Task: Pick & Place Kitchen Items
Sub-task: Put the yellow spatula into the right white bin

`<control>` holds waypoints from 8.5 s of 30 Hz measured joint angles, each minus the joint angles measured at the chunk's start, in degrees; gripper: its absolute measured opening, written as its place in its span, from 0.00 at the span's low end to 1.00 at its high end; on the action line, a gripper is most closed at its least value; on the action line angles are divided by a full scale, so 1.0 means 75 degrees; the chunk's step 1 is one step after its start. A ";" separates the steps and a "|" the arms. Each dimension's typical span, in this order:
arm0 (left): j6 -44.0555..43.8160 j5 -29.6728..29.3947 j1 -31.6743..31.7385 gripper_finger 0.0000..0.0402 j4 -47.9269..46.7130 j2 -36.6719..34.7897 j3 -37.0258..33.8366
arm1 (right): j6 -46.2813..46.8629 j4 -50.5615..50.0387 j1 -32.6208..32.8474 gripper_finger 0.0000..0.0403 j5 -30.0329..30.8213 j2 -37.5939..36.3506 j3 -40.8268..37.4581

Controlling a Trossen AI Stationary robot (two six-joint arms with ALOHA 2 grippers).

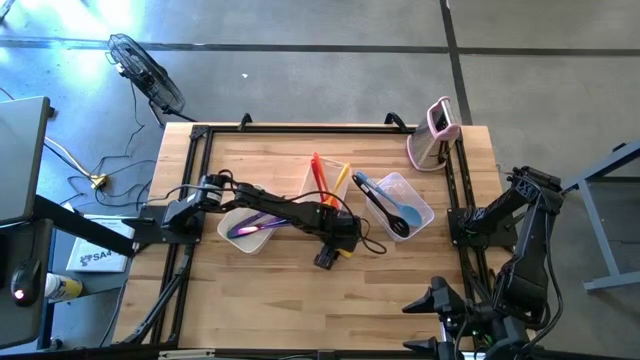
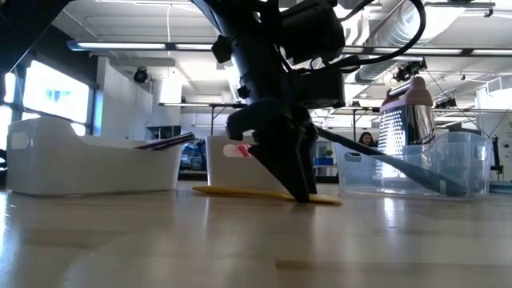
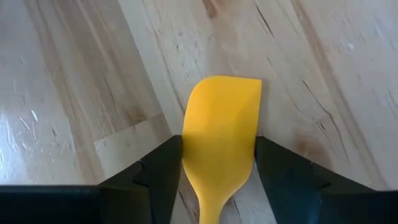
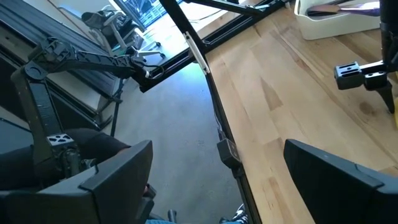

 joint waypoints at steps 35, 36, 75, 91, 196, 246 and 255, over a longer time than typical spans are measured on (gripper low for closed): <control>-0.0081 0.0470 -0.0009 0.01 -0.0165 0.0063 -0.0015 | -0.0003 0.0002 -0.0003 0.89 -0.0006 0.0000 0.0000; -0.0079 0.0464 -0.0009 0.01 -0.0156 0.0086 -0.0017 | -0.0002 0.0001 -0.0001 0.89 -0.0006 0.0000 0.0000; -0.0172 0.0523 0.0000 0.00 -0.0140 0.0322 -0.0009 | -0.4430 -0.4437 -0.1505 0.58 0.0029 0.2264 0.0000; -0.0197 0.0616 0.0000 0.00 -0.0128 0.0325 -0.0009 | -0.4399 -0.3896 -0.2452 0.47 -0.1028 0.2629 0.0003; -0.0739 -0.2097 -0.0273 0.14 -0.0216 0.0844 0.0898 | -0.3439 -0.0688 -0.1486 0.47 -0.0833 0.2629 0.0000; -0.1274 -0.2697 -0.0084 0.52 -0.0224 0.0840 0.1064 | -0.3383 -0.0627 -0.1472 0.47 -0.0836 0.2629 0.0000; -0.2308 -0.1661 0.0315 0.52 -0.0641 0.0843 0.1072 | -0.3408 -0.0627 -0.1472 0.47 -0.0834 0.2629 0.0000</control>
